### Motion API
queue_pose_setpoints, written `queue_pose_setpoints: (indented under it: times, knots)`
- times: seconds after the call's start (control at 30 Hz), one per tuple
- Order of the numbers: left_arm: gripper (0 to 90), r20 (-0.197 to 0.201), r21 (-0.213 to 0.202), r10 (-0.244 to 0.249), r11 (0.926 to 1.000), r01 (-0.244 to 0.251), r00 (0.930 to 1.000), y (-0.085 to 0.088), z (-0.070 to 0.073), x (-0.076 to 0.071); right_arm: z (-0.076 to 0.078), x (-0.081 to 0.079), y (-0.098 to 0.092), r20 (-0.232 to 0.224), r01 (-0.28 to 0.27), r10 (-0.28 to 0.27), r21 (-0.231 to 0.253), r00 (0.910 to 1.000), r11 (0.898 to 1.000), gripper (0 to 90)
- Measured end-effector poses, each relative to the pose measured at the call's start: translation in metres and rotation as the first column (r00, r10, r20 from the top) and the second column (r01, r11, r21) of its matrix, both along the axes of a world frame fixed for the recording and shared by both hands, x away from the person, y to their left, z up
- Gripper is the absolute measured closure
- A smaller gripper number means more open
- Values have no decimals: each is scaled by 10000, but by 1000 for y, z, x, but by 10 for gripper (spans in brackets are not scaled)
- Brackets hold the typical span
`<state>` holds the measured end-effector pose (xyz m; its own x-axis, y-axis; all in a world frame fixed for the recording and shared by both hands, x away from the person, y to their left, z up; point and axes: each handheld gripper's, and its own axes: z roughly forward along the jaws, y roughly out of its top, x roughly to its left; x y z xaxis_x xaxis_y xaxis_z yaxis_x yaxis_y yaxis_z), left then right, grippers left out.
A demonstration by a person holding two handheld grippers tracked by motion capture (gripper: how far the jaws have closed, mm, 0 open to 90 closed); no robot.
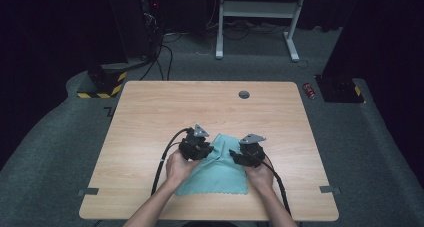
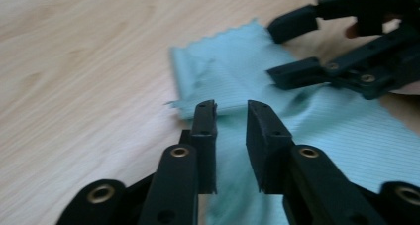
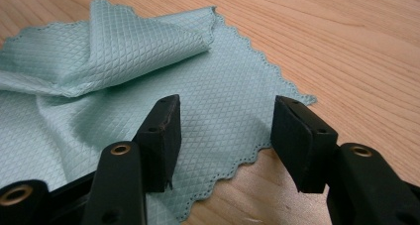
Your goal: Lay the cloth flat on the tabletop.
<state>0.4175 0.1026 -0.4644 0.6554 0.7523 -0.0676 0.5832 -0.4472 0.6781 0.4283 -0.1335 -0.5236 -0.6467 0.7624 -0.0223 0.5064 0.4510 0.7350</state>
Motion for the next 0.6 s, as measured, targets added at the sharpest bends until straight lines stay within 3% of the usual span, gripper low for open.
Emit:
queue_pose_setpoints:
  times: [0.13,0.33,0.5,0.57,0.6]
  knots:
    - [597,-531,-431,213,9988,-236,9984,1,-8,8,0,0,0,-15,13,-13,15,10000,10000,454]
    - [517,-572,-545,379,9977,-410,9976,-8,-17,19,0,0,0,0,-11,11,0,10000,10000,453]
    - [519,-1268,-748,618,9946,-716,9900,-11,-33,30,0,0,0,-3,-12,12,0,10000,10000,453]
    - [569,-1261,-831,634,9938,-742,9900,-13,-35,31,0,0,0,-2,-12,12,1,10000,10000,454]
    - [618,-1033,-756,543,9952,-622,9932,-13,-35,31,0,0,0,-4,-8,8,2,10000,10000,454]
